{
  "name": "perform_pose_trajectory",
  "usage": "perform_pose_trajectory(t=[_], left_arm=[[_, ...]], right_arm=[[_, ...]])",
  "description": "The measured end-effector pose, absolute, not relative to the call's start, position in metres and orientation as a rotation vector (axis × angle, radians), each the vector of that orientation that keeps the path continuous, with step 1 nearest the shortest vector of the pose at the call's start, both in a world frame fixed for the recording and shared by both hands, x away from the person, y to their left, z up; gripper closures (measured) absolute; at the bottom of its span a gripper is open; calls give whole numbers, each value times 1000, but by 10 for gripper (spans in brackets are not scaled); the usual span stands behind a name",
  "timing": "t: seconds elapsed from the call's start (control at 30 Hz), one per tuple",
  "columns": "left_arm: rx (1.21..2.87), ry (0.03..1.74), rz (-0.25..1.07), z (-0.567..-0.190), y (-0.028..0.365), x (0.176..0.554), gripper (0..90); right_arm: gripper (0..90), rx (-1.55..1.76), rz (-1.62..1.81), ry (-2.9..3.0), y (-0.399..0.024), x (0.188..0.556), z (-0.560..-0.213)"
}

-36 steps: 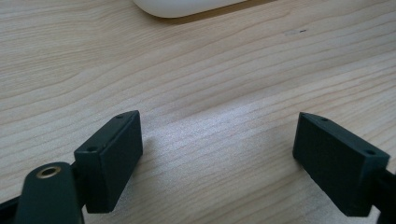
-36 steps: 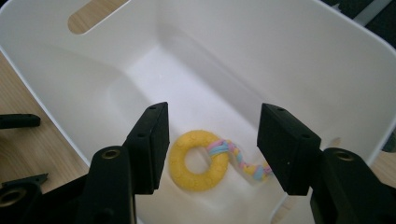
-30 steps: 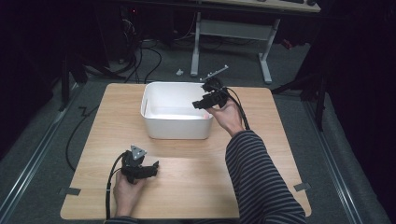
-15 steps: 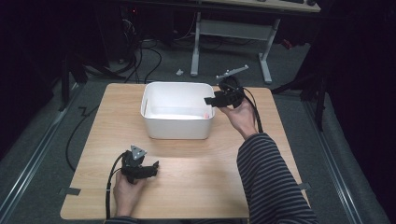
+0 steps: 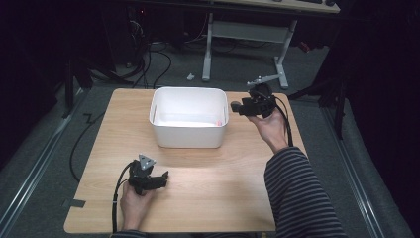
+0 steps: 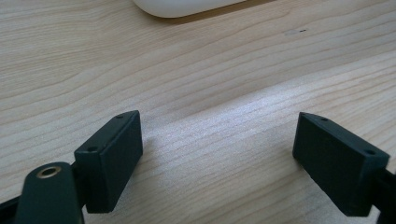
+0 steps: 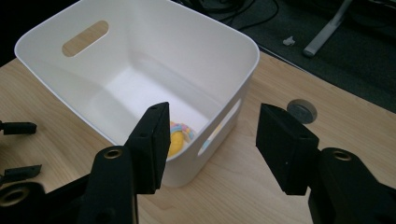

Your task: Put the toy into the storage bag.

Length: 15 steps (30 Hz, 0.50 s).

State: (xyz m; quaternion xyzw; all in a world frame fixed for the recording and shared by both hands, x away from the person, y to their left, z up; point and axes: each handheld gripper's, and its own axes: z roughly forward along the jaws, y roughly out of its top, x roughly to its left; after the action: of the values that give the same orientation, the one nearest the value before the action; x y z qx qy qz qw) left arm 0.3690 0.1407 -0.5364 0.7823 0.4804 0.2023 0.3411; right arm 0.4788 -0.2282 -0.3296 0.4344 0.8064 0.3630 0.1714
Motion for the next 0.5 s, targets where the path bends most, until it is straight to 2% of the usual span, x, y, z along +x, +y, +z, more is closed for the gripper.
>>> perform_pose_trajectory(t=[0.5], left_arm=[[2034,1250,526,-536,141,369,161]], right_arm=[[453,1260,1052,2233,-270,445,-328]])
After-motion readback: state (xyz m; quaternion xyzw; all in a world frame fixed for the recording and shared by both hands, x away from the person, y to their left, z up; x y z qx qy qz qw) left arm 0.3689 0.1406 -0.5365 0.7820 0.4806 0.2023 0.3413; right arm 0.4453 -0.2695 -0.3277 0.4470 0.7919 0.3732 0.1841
